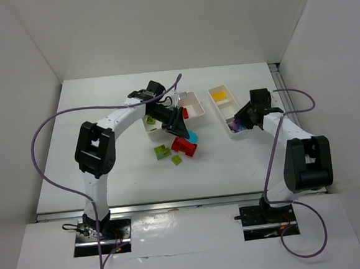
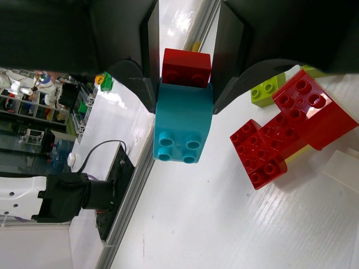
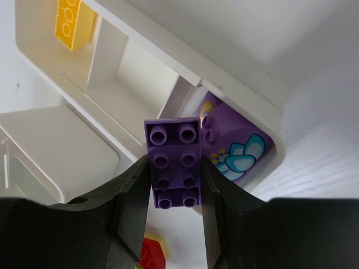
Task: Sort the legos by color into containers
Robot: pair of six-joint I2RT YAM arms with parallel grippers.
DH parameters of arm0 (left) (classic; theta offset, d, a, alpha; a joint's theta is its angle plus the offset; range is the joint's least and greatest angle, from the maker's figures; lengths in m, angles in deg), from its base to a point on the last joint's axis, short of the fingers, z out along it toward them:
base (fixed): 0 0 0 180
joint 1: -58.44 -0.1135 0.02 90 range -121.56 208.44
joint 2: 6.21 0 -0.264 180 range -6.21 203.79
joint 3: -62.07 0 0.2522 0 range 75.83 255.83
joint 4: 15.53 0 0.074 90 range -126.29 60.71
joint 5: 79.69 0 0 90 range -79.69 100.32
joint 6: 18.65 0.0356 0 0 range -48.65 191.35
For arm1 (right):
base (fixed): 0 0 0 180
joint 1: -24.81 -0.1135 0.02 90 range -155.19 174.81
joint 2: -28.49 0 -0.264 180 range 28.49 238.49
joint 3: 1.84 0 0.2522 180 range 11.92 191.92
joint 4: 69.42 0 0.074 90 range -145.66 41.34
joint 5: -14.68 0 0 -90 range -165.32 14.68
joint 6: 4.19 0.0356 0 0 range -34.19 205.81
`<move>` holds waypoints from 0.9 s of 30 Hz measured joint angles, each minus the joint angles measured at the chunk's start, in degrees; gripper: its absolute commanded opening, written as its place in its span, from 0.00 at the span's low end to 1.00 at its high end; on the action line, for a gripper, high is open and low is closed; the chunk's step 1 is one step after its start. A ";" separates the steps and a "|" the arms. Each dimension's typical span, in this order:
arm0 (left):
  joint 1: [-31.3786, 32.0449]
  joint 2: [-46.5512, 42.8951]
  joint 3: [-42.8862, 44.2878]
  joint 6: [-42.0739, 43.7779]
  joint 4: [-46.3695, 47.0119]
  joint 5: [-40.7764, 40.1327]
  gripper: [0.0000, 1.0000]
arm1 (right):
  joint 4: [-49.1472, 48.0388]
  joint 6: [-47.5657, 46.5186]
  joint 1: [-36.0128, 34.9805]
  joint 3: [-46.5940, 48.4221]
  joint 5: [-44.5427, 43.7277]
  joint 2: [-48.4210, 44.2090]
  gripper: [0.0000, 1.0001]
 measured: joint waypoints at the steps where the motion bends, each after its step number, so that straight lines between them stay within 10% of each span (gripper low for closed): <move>1: 0.00 0.00 0.00 0.02 0.00 0.00 0.00 | -0.37 -0.04 -0.07 0.31 0.17 0.55 0.32; 17: 0.00 0.00 0.02 0.02 -0.15 0.00 0.00 | -3.21 -0.20 -0.48 0.85 1.79 2.51 0.57; 22: 0.00 0.00 0.02 0.02 -0.59 0.00 0.00 | -3.19 -0.17 -0.48 0.85 1.57 2.23 0.57; 27: 0.00 0.00 0.02 0.02 -0.74 0.02 0.00 | -2.84 -1.11 -0.48 0.83 0.22 -0.11 0.34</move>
